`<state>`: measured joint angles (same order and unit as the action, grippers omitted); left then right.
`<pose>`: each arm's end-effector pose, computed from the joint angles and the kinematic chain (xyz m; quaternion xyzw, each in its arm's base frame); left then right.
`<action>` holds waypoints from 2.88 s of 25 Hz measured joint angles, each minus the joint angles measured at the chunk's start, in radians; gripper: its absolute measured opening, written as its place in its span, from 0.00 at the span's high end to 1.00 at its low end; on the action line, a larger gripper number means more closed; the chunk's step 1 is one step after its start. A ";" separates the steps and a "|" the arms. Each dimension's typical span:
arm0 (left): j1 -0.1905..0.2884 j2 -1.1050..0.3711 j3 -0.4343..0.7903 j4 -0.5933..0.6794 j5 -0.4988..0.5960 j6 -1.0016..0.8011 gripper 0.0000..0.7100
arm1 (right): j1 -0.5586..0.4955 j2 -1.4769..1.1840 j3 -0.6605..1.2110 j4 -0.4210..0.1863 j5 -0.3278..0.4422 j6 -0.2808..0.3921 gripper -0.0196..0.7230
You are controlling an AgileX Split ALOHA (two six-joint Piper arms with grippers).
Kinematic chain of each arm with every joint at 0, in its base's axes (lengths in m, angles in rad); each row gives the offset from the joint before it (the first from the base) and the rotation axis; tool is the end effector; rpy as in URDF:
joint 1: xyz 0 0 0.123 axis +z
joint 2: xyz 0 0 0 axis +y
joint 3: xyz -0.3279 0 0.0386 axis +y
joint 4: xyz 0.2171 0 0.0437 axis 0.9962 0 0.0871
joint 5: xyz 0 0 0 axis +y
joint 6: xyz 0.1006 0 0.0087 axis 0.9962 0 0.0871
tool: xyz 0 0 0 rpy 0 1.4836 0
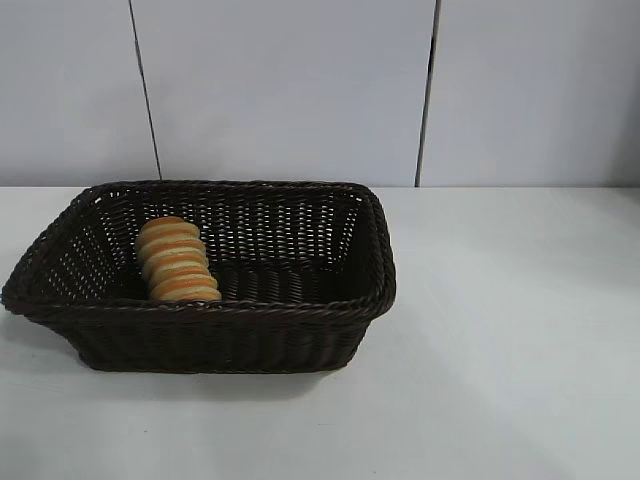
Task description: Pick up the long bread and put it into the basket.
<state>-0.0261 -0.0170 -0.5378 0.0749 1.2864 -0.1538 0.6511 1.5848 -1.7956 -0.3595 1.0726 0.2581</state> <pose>-0.0863 0.0095 0.2470 -0.0637 0.8918 -0.0034 0.4480 0.2709 0.1672 0.4732 -0.1946 0.8860 0.0077 0.4208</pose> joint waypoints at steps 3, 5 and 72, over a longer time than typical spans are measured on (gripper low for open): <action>0.000 0.000 0.000 0.000 0.000 0.000 0.09 | -0.093 -0.026 0.000 -0.154 0.126 0.065 0.15; 0.000 0.000 0.000 0.000 0.000 0.000 0.09 | -0.179 -0.051 0.000 -0.203 0.164 0.078 0.15; 0.000 0.000 0.000 0.003 0.000 0.000 0.09 | -0.647 -1.607 1.274 0.290 0.196 -0.176 0.15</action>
<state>-0.0261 -0.0170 -0.5378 0.0779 1.2864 -0.1538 0.0046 -0.0222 -0.5216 -0.0696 1.2683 0.0817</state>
